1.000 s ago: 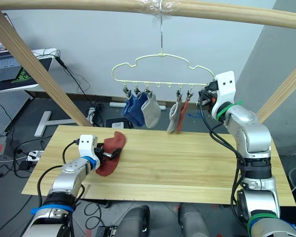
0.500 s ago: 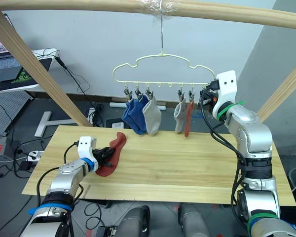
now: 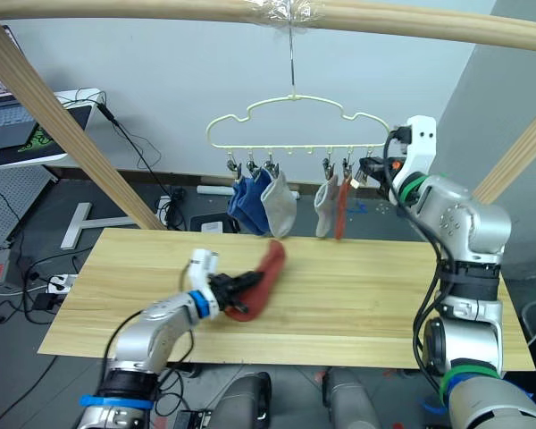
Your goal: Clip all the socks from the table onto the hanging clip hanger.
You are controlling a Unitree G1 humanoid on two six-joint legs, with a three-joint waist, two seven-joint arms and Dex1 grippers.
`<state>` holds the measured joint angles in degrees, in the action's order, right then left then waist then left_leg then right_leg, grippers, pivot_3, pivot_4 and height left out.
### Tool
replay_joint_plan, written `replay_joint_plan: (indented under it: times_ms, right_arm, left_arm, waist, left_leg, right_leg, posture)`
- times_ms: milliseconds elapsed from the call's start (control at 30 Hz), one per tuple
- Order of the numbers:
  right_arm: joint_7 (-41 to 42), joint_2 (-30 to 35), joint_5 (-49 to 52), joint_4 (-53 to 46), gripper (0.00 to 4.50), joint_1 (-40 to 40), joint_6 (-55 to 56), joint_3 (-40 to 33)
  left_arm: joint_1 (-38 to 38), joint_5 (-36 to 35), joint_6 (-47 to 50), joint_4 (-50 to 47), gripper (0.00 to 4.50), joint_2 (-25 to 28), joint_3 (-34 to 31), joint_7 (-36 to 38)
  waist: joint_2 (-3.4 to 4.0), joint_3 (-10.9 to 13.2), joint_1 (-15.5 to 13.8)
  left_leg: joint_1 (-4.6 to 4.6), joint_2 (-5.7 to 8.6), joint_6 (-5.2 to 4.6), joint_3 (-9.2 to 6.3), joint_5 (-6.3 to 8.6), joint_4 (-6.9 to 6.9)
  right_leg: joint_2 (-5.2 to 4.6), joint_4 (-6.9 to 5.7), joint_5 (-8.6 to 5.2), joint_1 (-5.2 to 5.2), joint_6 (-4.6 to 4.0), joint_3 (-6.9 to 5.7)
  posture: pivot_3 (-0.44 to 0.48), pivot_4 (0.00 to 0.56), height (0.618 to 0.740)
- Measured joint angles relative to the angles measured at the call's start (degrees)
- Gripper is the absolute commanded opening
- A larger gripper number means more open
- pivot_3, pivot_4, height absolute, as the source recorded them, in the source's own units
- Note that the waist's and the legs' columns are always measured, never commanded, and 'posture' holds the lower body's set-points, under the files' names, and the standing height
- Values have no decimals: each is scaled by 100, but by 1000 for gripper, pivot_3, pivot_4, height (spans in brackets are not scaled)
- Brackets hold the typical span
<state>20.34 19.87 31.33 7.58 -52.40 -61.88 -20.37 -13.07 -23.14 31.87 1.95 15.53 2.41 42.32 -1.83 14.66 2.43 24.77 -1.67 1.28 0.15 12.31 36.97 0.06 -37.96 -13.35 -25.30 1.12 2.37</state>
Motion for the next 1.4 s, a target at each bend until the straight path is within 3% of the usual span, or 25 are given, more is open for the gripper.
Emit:
replay_joint_plan:
  times_ms: [167, 467, 800, 1133, 1233, 1400]
  right_arm:
    - [-144, 15, 608, 195, 0, -162, -924, -525]
    - [-360, -218, 1368, 149, 0, -256, -2182, -1090]
    - [-593, -329, 1684, -43, 0, -259, -2774, -1444]
    - [-674, -362, 1714, -238, 0, -245, -2936, -1464]
    - [-670, -373, 1722, -282, 776, -245, -2965, -1467]
    - [-660, -412, 1743, -283, 2676, -247, -2971, -1558]
  left_arm:
    - [-244, -555, 691, -695, 68, -401, -35, -263]
    - [-653, -1542, 1662, -860, 68, -1168, -269, -780]
    - [-1048, -2397, 2322, -667, 68, -1471, -743, -1186]
    - [-1140, -2450, 2371, -606, 68, -1447, -738, -1196]
    - [-1160, -2513, 2374, -607, 0, -1465, -734, -1197]
    - [-1230, -2571, 2369, -607, 0, -1455, -722, -1195]
  waist:
    - [0, 0, 45]
    - [0, 0, 98]
    - [0, 0, 108]
    - [0, 0, 134]
    - [0, 0, 135]
    - [0, 0, 135]
  left_leg:
    - [0, -3, 0, 4, 0, -2]
    - [1, -2, -1, 13, 0, 0]
    - [2, 0, 0, 15, 0, -1]
    - [2, -1, 0, 14, 0, -1]
    - [2, -1, 0, 15, 0, -1]
    - [2, 0, 0, 14, 0, -1]
  right_leg:
    - [33, -1, -2, 2, 2, 3]
    - [42, 1, -1, 1, 4, 0]
    - [51, 4, -1, 0, 4, -1]
    - [56, 4, -1, -1, 4, -1]
    - [56, 5, -1, -1, 4, -1]
    - [56, 4, -1, 0, 4, -1]
  posture:
    - [-88, 255, 740]
    - [-88, 253, 740]
    - [-108, 249, 740]
    - [-108, 243, 740]
    - [-108, 243, 740]
    - [-106, 237, 740]
